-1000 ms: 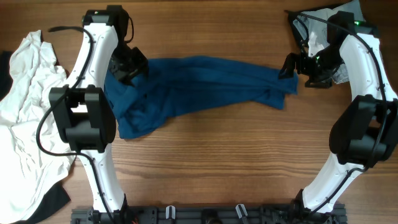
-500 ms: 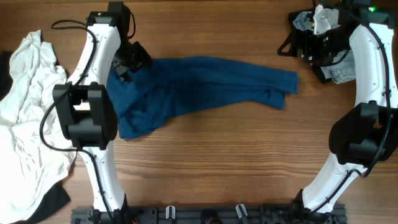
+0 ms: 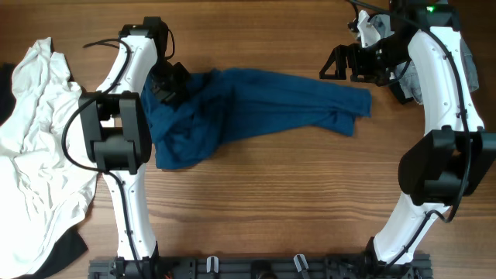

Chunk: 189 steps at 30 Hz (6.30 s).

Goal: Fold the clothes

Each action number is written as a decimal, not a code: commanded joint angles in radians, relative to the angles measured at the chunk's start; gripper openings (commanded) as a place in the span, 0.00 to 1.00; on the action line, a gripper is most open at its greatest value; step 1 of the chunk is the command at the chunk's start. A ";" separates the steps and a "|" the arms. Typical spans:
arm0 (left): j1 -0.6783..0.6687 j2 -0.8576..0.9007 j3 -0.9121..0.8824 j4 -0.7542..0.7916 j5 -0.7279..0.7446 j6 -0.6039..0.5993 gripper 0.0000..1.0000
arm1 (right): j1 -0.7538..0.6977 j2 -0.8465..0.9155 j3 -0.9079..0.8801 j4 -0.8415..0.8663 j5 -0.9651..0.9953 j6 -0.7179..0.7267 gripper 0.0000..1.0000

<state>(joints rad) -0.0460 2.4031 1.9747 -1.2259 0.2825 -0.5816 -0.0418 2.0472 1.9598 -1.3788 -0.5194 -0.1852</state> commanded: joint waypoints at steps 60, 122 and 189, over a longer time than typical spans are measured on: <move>0.165 0.026 -0.017 -0.154 -0.063 0.080 0.63 | -0.288 0.468 -0.073 -0.010 -0.280 -0.122 1.00; -0.086 -0.088 0.464 -0.180 -0.064 0.073 1.00 | -0.329 0.176 -0.059 0.084 0.368 0.189 0.04; 0.071 -0.094 0.464 -0.347 -0.153 0.080 1.00 | 0.539 0.086 0.020 0.208 0.151 0.464 1.00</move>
<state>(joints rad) 0.0200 2.3436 2.4203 -1.5654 0.1280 -0.5095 0.4923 2.0850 1.9610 -1.1625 -0.3355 0.2913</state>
